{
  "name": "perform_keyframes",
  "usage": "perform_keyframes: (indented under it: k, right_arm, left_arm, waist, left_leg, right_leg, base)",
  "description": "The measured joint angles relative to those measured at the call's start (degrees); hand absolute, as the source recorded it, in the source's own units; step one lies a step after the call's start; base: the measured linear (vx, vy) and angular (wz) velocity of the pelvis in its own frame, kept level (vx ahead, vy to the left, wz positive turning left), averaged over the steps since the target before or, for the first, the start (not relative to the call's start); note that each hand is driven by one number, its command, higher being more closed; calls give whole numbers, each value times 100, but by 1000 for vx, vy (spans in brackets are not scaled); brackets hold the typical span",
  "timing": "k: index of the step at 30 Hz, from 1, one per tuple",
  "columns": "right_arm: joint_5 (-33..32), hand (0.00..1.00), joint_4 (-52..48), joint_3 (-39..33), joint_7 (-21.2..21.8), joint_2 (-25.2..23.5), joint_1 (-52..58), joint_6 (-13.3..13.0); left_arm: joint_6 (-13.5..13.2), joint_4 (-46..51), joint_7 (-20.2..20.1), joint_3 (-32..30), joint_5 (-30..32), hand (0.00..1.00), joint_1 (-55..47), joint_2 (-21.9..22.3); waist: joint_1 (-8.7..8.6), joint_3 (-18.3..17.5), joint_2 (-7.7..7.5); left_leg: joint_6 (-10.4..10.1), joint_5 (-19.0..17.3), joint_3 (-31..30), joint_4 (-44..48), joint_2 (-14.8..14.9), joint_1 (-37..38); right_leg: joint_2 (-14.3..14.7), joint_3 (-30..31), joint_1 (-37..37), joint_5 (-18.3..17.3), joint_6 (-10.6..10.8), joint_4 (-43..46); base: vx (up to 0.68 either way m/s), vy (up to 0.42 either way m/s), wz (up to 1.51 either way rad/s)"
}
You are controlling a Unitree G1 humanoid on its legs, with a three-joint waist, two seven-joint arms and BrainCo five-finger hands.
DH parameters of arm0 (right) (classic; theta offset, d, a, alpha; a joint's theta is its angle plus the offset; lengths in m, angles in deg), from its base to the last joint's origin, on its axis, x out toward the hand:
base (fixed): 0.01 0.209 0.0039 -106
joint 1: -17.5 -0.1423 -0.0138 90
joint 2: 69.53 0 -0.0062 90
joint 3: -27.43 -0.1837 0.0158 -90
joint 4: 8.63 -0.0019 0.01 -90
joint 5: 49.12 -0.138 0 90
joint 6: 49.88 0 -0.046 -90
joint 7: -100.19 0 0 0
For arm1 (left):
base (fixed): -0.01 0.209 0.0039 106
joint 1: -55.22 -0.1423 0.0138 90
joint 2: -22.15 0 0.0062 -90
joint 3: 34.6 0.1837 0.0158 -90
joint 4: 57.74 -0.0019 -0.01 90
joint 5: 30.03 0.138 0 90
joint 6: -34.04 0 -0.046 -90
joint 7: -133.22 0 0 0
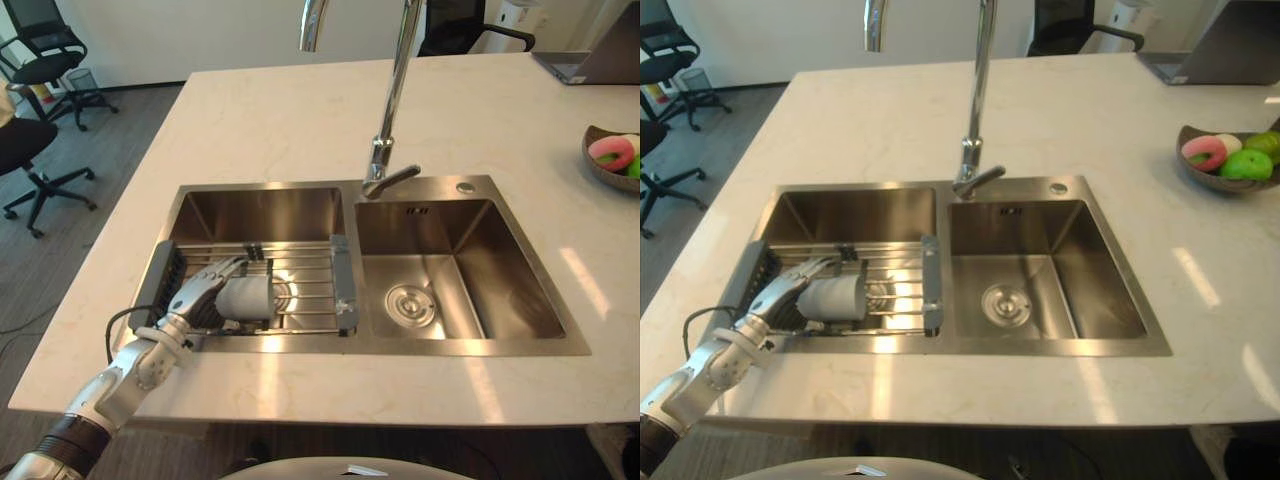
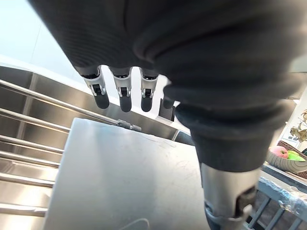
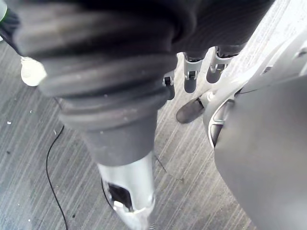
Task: Walk over to the sink, pick up the cup, carry it to the dishwasher, place the cup inside the dishwasher, then close the dishwasher door
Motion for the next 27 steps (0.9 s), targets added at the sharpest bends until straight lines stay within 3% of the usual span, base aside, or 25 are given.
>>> perform_keyframes:
  k: [7, 11, 15, 27]
  right_arm:
    - [0, 0, -1, 0, 0, 1, 2, 1]
    - [1, 0, -4, 2, -4, 7, -6, 4]
    - [2, 0, -3, 3, -7, 7, -3, 40]
    - [13, 0, -3, 48, -6, 21, 1, 30]
  left_arm:
    - [460, -294, -179, 9, -245, 0, 13, 167]
    - [626, -341, -487, -12, -410, 0, 53, 218]
    - [906, -505, -1052, -14, -855, 0, 123, 242]
    - [1230, -732, -1450, 24, -871, 0, 356, 272]
  waist:
    - [-23, -14, 19]
    - [-19, -25, 32]
    - [-52, -38, 53]
    - [-124, -43, 62]
  left_leg:
    - [-5, -14, 12, 0, 1, 6]
    - [-10, -28, 36, 0, 2, 12]
    - [-16, -41, 88, 0, 3, 27]
    - [-17, -45, 105, 0, 8, 48]
  right_leg:
    - [0, 23, -7, 3, 3, 0]
    - [0, 59, -19, 2, 2, 0]
    - [-2, 118, -43, 2, 2, 0]
    - [-3, 137, -41, 8, 11, 0]
  base:
    - [0, 0, 0]
    - [-2, -4, -3]
    - [-3, -8, -6]
    - [0, 0, 0]
